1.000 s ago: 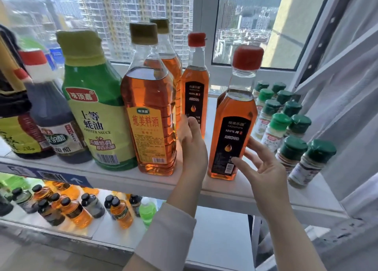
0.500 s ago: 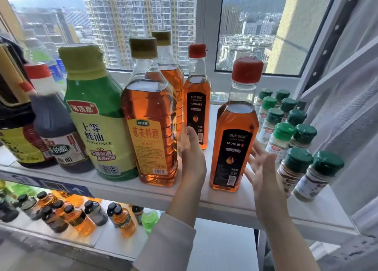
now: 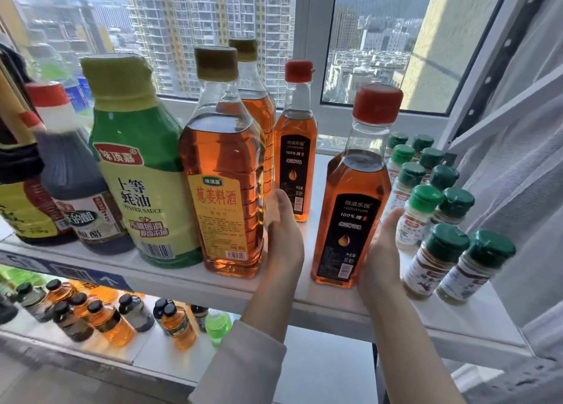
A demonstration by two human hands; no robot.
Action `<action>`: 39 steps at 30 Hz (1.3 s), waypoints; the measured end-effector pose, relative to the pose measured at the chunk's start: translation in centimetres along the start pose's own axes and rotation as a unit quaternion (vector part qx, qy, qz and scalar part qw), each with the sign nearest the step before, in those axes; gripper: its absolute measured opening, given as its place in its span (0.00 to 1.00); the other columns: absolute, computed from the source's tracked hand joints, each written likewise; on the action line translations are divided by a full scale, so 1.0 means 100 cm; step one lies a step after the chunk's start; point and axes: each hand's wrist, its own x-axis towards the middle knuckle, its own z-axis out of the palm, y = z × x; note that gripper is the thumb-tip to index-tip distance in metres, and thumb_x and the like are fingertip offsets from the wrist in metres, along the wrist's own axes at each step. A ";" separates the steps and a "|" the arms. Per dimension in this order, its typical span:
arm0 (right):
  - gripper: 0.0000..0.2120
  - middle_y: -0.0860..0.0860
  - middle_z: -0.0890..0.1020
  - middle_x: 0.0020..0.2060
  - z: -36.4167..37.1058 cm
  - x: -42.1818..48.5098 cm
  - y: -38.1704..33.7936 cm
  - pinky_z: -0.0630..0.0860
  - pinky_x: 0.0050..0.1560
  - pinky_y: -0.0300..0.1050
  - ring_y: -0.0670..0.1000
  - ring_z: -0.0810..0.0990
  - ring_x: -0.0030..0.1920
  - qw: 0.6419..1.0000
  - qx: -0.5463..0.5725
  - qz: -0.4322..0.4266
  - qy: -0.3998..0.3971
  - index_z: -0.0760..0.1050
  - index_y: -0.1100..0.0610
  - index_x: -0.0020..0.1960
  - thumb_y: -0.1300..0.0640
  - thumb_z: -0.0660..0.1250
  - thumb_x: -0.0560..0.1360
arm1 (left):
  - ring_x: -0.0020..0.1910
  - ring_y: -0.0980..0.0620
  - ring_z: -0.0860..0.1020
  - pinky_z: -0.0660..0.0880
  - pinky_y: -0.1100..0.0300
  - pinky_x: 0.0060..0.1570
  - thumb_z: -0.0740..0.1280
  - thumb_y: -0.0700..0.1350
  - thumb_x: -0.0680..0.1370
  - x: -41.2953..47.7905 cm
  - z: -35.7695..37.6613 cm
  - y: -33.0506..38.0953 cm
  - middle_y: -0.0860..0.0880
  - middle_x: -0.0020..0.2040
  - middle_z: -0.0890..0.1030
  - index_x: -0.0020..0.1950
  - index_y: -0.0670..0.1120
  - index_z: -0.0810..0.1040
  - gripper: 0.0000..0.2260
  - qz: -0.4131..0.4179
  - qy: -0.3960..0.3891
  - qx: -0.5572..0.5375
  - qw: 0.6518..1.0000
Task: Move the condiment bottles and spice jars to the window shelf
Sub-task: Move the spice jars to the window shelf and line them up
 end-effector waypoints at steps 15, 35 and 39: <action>0.34 0.47 0.82 0.24 -0.003 0.026 -0.015 0.76 0.27 0.33 0.42 0.81 0.26 0.998 -0.010 0.065 0.000 0.80 0.51 0.35 0.39 0.40 0.80 | 0.75 0.47 0.55 0.47 0.43 0.73 0.41 0.73 0.62 0.012 -0.003 -0.001 0.52 0.76 0.58 0.74 0.58 0.56 0.42 -0.043 -0.042 -0.027 0.998; 0.34 0.45 0.85 0.39 -0.005 0.018 -0.015 0.75 0.54 0.43 0.42 0.83 0.44 0.999 -0.033 0.014 -0.010 0.75 0.50 0.49 0.38 0.33 0.77 | 0.68 0.52 0.69 0.58 0.43 0.70 0.44 0.78 0.64 0.025 0.010 -0.006 0.53 0.67 0.73 0.69 0.57 0.68 0.42 0.006 -0.138 -0.090 0.986; 0.35 0.47 0.83 0.51 -0.003 0.010 -0.012 0.65 0.69 0.53 0.47 0.78 0.58 1.000 -0.023 0.007 -0.004 0.76 0.49 0.51 0.36 0.32 0.76 | 0.67 0.50 0.70 0.58 0.43 0.71 0.43 0.78 0.63 0.023 0.010 -0.008 0.51 0.67 0.74 0.67 0.56 0.70 0.43 -0.009 -0.159 -0.086 0.983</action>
